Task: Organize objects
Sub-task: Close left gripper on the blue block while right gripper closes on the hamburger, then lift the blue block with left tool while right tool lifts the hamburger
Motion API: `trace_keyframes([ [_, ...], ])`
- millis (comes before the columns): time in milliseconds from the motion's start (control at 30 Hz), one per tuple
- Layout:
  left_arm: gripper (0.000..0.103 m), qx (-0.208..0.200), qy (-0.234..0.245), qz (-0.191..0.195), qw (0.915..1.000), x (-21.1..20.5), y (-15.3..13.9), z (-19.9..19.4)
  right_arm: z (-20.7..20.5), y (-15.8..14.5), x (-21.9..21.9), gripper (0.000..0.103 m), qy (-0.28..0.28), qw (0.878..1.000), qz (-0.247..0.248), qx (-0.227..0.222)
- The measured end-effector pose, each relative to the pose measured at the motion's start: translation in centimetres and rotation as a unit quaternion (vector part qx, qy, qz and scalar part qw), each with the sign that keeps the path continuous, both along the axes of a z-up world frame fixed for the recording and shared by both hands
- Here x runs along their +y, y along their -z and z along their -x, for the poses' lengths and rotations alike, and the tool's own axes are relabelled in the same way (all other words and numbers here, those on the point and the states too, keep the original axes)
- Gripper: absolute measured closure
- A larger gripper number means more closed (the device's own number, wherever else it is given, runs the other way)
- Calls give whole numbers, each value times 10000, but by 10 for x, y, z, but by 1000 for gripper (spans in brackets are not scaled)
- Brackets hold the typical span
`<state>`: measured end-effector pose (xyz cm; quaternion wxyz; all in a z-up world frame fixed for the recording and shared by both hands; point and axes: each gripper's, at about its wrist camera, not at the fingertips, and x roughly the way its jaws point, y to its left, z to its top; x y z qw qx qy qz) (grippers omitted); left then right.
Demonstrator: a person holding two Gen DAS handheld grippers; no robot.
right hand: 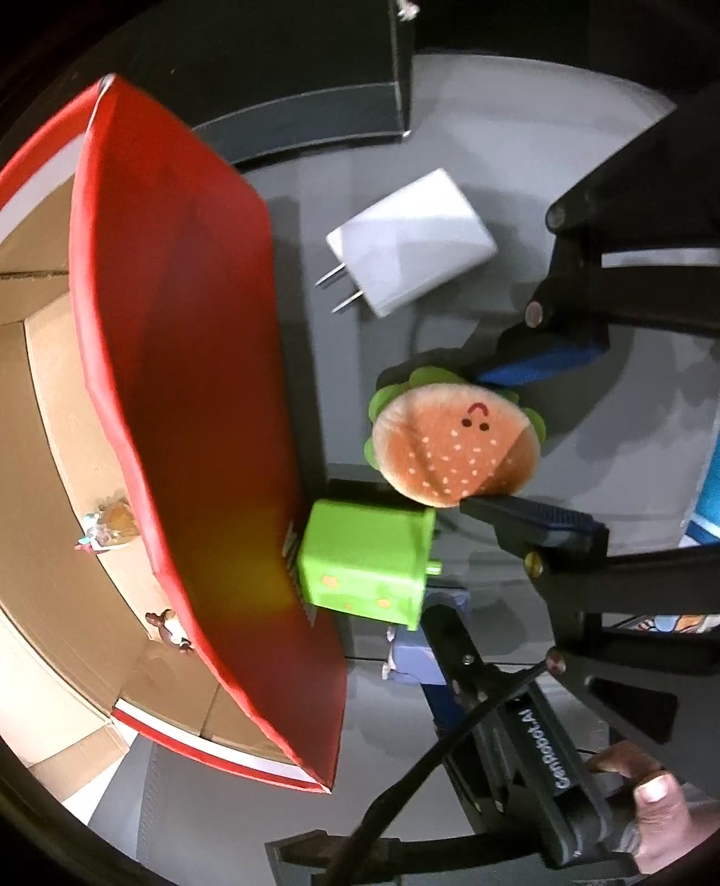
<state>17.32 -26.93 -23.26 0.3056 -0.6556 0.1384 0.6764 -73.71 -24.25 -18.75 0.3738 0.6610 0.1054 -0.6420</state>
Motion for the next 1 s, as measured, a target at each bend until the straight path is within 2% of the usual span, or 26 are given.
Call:
trace_keyframes([
  [267,54,-28,-57,77,9999,9,5,3,3,-2,12,58,9,9999,-112,-78],
  [367,54,-24,-114,94,9999,12,6,4,4,-2,9,49,-38,9999,-115,-79],
  [433,54,-10,-117,89,9999,14,7,5,4,-1,4,38,-79,9998,-169,-51],
  [500,54,-25,-116,104,9999,17,10,6,4,-1,-1,36,-113,9998,-168,-60],
  [867,55,-33,-170,15,9998,21,12,6,-7,1,-31,36,-704,9955,-526,358],
  [900,56,-14,-166,42,9999,21,10,6,-7,0,-32,41,-733,9951,-555,372],
  [933,56,-2,-163,64,9998,21,10,6,-7,0,-32,55,-748,9949,-562,378],
  [967,56,7,-177,76,9998,21,9,6,-6,-1,-33,60,-750,9950,-552,361],
  [1000,56,3,-194,65,9998,20,8,6,-5,0,-32,60,-739,9956,-521,262],
])
